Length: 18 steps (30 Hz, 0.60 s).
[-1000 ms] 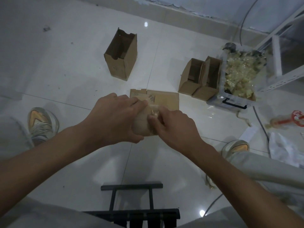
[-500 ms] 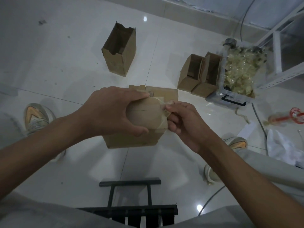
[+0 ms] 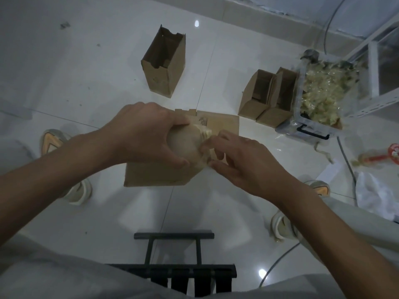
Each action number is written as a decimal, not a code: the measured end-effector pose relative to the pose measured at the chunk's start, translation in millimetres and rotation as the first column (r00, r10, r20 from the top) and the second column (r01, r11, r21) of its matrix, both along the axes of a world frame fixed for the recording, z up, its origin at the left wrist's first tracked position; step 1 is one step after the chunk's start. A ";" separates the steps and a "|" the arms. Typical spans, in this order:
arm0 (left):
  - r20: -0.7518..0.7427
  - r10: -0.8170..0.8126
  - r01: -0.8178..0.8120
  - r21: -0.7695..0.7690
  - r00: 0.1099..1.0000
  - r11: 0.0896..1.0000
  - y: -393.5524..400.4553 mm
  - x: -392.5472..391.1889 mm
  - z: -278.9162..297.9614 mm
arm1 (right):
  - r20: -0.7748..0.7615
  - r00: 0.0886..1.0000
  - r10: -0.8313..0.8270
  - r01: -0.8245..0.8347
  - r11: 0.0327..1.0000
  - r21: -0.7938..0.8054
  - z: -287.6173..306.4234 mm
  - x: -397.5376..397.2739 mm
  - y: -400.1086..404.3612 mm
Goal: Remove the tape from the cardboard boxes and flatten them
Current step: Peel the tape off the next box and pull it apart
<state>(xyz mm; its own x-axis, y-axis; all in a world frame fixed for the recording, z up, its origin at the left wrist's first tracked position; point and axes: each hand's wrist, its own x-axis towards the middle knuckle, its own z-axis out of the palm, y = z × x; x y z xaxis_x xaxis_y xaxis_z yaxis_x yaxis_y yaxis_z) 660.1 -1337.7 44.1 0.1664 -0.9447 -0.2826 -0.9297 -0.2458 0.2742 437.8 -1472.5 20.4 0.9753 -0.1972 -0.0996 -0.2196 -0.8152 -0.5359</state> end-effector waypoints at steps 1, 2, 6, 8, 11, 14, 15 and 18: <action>-0.001 -0.011 0.011 0.026 1.000 1.000 0.1 -3.2 -1.4 | -0.030 1.000 0.009 -0.008 0.999 0.044 2.9 0.8 0.6; 0.007 -0.022 0.021 0.047 1.000 0.999 -1.4 -6.0 -1.7 | -0.064 0.998 0.018 -0.013 0.997 0.077 5.7 2.2 -0.5; 0.057 -0.085 0.080 0.093 0.995 0.992 -10.6 -14.0 8.6 | -0.219 0.970 0.102 -0.097 0.995 0.034 21.9 6.0 -3.0; 0.053 -0.131 0.124 0.117 0.990 0.985 -18.2 -14.9 24.4 | -0.262 0.954 0.145 -0.132 0.989 0.066 38.4 8.3 -6.2; -0.065 -0.186 0.194 0.133 0.980 0.972 -33.7 -5.1 59.8 | -0.202 0.958 0.202 -0.161 0.966 0.201 74.4 9.4 -15.4; -0.263 -0.188 0.220 0.097 0.946 0.971 -45.8 14.5 94.9 | -0.094 0.967 0.236 -0.195 0.927 0.320 110.0 10.0 -22.6; -0.329 -0.198 0.234 0.073 0.923 0.969 -48.8 20.6 103.0 | -0.077 0.971 0.228 -0.185 0.912 0.367 119.1 10.2 -25.3; -0.487 -0.219 0.262 0.022 0.846 0.965 -57.4 33.7 114.3 | 0.003 0.981 0.195 -0.173 0.864 0.473 140.4 9.7 -36.8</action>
